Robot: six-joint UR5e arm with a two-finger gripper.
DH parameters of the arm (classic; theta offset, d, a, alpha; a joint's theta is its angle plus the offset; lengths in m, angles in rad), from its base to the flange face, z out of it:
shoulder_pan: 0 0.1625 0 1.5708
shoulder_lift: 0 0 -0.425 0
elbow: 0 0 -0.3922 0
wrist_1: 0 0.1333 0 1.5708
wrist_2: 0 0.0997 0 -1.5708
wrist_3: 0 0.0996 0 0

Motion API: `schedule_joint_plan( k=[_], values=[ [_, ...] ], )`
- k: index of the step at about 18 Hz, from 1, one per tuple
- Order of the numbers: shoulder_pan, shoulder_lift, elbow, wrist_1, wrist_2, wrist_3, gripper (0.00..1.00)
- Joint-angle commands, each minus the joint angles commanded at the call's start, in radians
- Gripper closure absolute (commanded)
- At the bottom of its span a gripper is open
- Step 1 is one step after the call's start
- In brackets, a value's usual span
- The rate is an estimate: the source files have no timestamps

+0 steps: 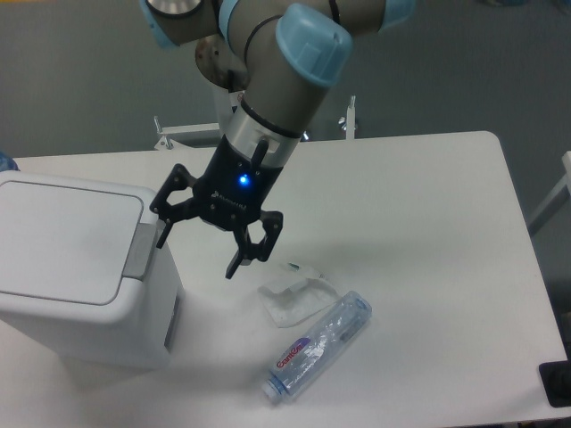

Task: Open the trash can
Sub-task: 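Push the gripper against the lid edge to flip the lid open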

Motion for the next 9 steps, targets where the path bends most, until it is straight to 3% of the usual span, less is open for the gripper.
schedule_joint_plan(
  k=[9],
  values=[
    [-0.015, -0.021, -0.005, 0.000, 0.023, 0.000, 0.00]
  ],
)
